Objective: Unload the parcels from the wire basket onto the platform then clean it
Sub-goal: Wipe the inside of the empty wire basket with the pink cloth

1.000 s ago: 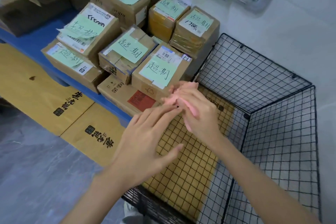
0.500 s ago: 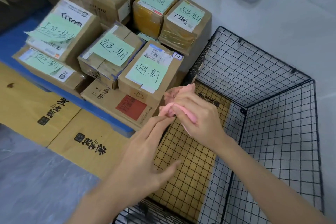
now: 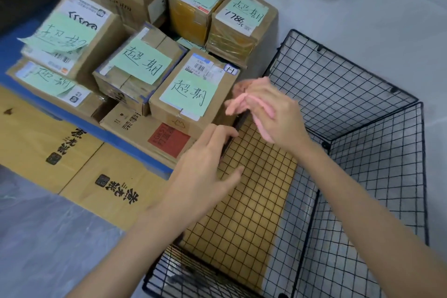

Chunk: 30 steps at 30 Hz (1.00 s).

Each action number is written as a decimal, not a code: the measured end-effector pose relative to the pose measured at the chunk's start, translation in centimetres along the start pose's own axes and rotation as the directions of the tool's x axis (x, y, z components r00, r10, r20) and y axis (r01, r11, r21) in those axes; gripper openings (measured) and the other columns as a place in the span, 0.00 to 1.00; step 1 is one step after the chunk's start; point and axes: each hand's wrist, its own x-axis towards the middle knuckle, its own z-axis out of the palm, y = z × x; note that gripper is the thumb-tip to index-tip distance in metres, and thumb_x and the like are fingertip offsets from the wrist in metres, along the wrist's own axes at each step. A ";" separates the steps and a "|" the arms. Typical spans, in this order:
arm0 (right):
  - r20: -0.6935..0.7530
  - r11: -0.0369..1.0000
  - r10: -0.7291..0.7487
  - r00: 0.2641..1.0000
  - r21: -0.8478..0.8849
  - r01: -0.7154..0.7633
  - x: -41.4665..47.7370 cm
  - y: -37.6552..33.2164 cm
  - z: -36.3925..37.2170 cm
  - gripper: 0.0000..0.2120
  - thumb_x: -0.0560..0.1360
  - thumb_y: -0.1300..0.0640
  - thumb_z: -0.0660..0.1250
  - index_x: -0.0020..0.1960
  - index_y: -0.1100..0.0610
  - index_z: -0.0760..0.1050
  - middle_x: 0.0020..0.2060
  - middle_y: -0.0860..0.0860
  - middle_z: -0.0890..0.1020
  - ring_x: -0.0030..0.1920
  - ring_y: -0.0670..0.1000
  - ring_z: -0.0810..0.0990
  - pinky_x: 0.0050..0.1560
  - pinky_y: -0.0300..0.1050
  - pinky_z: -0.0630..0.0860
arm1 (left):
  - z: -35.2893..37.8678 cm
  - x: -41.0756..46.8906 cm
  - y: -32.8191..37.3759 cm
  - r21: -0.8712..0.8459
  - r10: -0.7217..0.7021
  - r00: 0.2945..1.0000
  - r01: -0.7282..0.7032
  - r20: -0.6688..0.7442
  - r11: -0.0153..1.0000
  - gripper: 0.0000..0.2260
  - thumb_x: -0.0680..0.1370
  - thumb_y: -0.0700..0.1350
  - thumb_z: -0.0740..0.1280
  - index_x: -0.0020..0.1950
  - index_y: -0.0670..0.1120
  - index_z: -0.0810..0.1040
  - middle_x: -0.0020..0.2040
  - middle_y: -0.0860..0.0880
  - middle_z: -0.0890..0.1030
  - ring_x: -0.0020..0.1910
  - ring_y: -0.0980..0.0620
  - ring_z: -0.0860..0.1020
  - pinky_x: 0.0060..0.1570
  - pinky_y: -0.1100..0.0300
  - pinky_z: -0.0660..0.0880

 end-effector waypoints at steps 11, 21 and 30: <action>0.035 0.984 -0.024 0.999 0.175 0.018 -2.5 -3.1 1.6 0.09 0.81 0.59 0.64 0.52 0.63 0.82 0.48 0.53 0.83 0.50 0.50 0.82 0.52 0.45 0.79 | 0.3 -0.1 -0.3 -0.042 0.004 1.000 -0.004 -0.008 0.999 0.27 0.72 0.48 0.74 0.66 0.57 0.64 0.54 0.61 0.71 0.40 0.57 0.78 0.45 0.55 0.78; -0.060 0.939 0.297 0.953 0.200 -0.280 1.6 0.2 1.4 0.13 0.80 0.52 0.61 0.43 0.55 0.80 0.48 0.50 0.80 0.51 0.41 0.78 0.59 0.51 0.75 | 0.0 -0.2 -0.6 -0.065 -0.007 1.000 0.008 0.012 0.998 0.26 0.72 0.46 0.75 0.66 0.52 0.68 0.51 0.60 0.71 0.39 0.54 0.76 0.44 0.59 0.77; 0.020 0.963 0.211 0.977 0.169 -0.212 1.8 0.6 1.0 0.11 0.81 0.56 0.62 0.45 0.57 0.81 0.47 0.49 0.80 0.50 0.48 0.78 0.58 0.50 0.75 | 0.1 0.0 -0.8 -0.056 0.000 1.000 0.001 0.015 0.998 0.26 0.72 0.47 0.75 0.65 0.54 0.66 0.48 0.59 0.72 0.38 0.55 0.76 0.43 0.56 0.78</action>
